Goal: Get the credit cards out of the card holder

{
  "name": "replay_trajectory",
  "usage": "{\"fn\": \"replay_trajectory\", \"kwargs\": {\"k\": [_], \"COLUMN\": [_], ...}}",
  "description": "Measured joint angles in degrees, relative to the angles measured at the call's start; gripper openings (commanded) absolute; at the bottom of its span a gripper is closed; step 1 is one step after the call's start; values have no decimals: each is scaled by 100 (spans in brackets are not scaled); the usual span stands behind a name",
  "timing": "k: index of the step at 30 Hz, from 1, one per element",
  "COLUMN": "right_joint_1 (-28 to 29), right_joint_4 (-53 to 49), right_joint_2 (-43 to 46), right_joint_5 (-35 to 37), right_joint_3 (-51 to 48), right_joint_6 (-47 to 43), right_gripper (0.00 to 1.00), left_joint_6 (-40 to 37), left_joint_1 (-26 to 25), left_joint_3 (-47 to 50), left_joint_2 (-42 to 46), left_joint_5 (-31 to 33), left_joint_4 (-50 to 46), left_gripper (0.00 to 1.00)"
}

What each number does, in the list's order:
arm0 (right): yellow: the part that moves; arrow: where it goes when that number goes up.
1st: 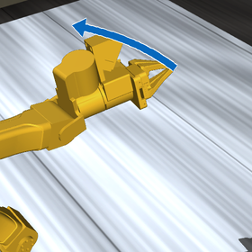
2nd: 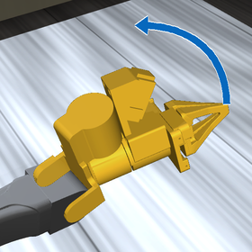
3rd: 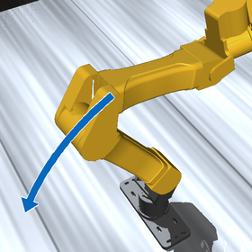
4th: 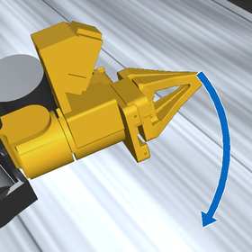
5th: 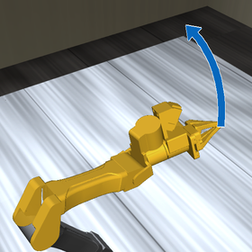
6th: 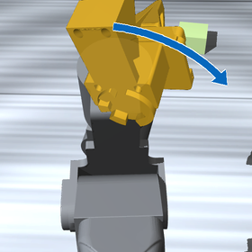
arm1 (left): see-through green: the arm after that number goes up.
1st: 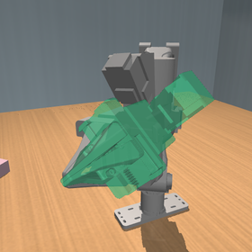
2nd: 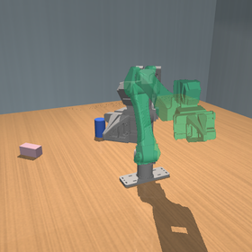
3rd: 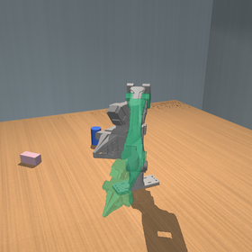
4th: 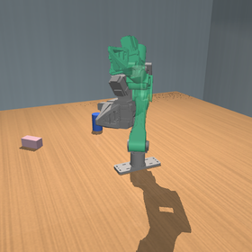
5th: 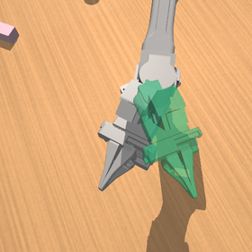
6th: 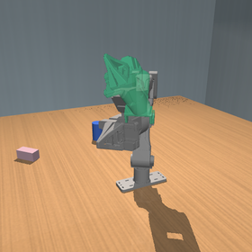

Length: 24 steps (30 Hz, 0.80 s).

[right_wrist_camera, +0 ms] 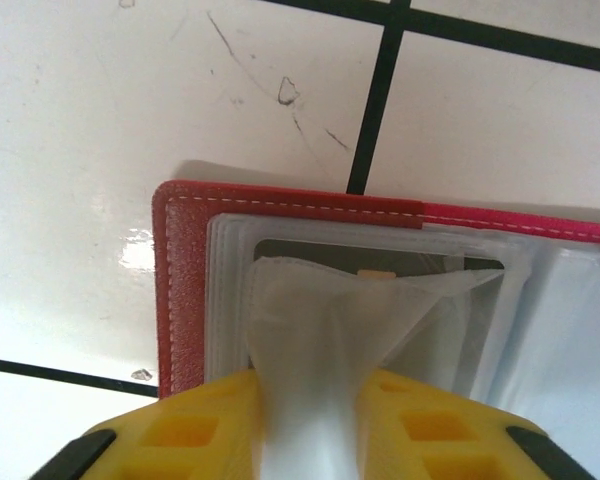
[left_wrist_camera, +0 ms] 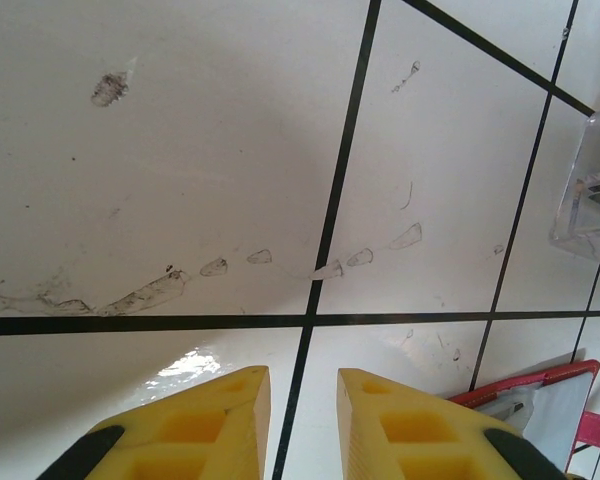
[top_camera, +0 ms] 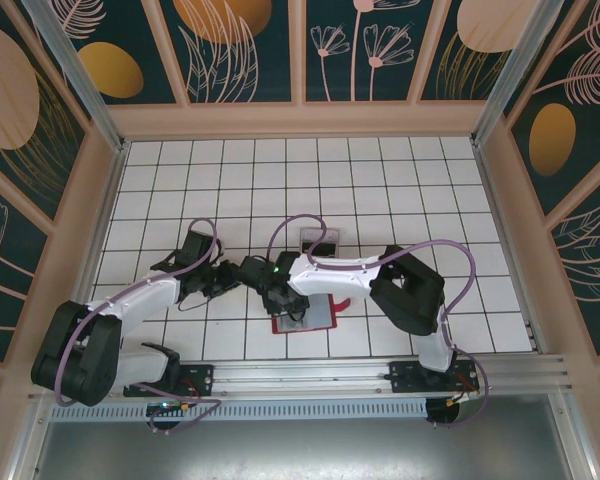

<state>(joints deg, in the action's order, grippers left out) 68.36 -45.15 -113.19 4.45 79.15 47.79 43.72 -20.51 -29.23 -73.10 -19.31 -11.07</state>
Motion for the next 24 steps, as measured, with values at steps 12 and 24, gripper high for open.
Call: {"fn": "replay_trajectory", "kwargs": {"k": [12, 24], "right_joint_1": [0, -269], "right_joint_4": [55, 649], "right_joint_2": [76, 828], "right_joint_5": [4, -299], "right_joint_3": [-57, -717], "right_joint_6": [-101, -96], "right_gripper": [6, 7], "left_joint_6": [-50, -61], "left_joint_1": [0, -70], "left_joint_3": [-149, -271], "left_joint_2": [11, 295], "left_joint_5": [-24, -479], "left_joint_4": [-319, -439], "left_gripper": [27, 26]}}
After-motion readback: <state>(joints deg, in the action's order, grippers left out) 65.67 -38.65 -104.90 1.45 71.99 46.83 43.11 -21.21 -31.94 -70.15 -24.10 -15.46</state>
